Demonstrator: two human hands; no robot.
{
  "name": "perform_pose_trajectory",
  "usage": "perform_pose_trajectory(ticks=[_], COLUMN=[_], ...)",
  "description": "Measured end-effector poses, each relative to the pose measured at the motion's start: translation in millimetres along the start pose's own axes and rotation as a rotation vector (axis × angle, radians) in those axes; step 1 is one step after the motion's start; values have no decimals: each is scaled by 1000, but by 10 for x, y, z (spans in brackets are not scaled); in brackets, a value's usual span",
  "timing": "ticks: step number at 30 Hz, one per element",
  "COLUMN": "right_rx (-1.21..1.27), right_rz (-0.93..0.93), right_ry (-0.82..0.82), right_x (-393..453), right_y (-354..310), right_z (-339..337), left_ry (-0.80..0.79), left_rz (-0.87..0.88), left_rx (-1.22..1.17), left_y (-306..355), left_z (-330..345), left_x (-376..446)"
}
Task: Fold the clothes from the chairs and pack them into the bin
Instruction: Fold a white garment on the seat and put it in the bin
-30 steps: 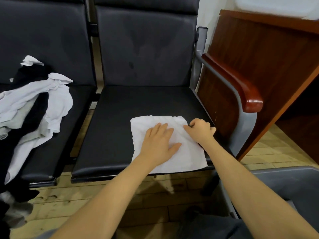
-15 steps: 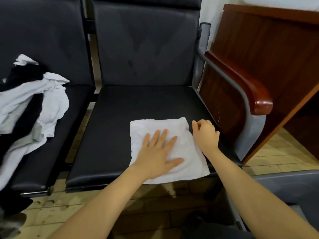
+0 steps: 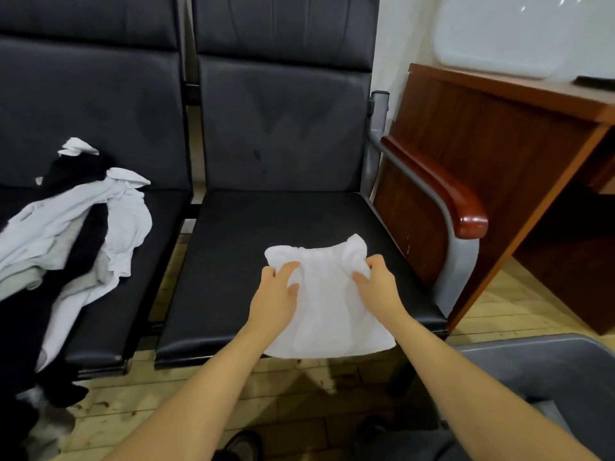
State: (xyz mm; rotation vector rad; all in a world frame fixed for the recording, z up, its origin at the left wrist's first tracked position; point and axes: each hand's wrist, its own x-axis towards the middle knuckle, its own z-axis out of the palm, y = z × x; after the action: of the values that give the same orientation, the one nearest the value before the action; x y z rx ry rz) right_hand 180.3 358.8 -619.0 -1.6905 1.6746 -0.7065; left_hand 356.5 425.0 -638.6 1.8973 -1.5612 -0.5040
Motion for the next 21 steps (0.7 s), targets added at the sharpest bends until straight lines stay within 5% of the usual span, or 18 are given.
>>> perform_pose_trajectory(ticks=[6,11,21], right_rx=[83,-85,-242], right_rz=[-255,-391,-35], right_ry=[236,337,322], right_x=[-417,-643,-699], right_y=[-29,326,2114], right_z=[-684,-1360,-2546], left_ry=[80,27,-409], left_rz=[222,377,493], left_rx=[-149,-213,-153], left_y=[600,1290,2408], left_z=[-89,117,1942], left_x=[-115,-153,-333])
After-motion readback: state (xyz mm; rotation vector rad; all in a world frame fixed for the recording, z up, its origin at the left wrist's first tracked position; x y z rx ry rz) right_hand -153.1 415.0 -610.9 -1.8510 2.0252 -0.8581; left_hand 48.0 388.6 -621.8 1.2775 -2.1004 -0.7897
